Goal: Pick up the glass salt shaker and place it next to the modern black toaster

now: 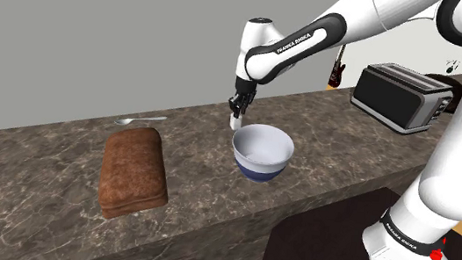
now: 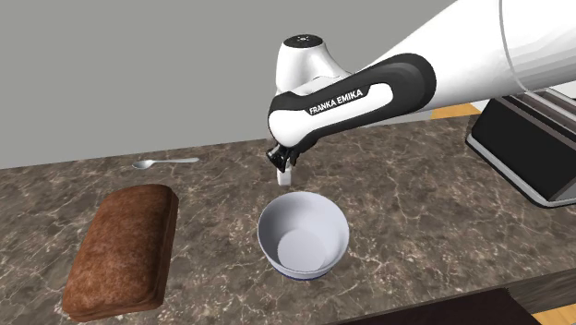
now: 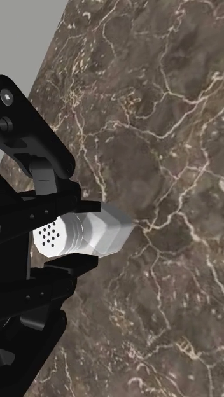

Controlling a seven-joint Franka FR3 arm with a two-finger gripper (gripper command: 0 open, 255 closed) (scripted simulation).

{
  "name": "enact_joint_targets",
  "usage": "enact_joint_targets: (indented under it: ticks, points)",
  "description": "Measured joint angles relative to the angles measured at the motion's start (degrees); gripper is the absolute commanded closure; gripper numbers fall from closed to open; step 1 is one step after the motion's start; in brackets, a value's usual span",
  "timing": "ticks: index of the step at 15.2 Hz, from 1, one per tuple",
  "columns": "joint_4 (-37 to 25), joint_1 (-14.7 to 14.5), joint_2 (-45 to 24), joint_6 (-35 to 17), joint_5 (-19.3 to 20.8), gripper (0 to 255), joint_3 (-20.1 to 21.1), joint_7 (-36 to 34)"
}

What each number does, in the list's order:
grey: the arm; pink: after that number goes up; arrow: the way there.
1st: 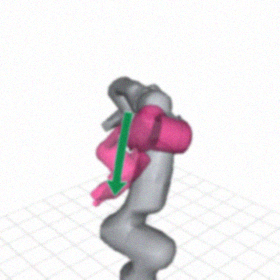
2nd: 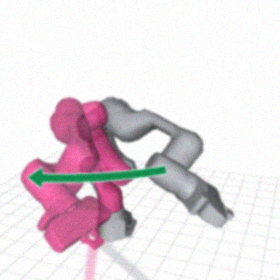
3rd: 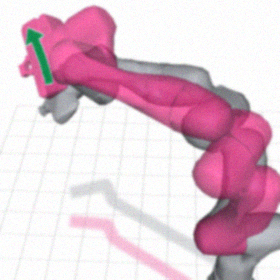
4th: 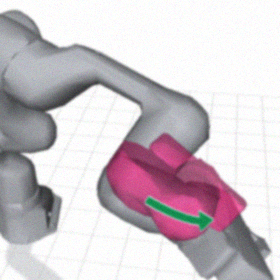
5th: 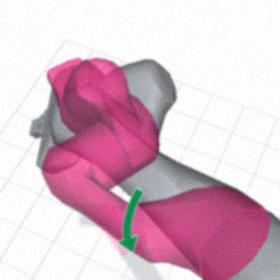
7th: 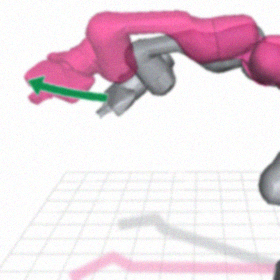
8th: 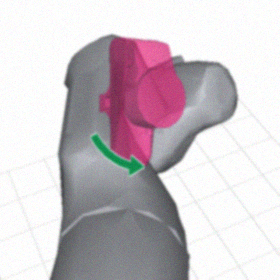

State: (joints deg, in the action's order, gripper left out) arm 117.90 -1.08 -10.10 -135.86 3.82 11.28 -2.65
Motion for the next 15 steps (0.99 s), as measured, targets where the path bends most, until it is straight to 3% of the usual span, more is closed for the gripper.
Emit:
enact_joint_targets:
  ticks: [15]
  points:
    - [-5.69, 0.23, 4.83, 10.37, -1.63, 255, 0.29, 1.16]
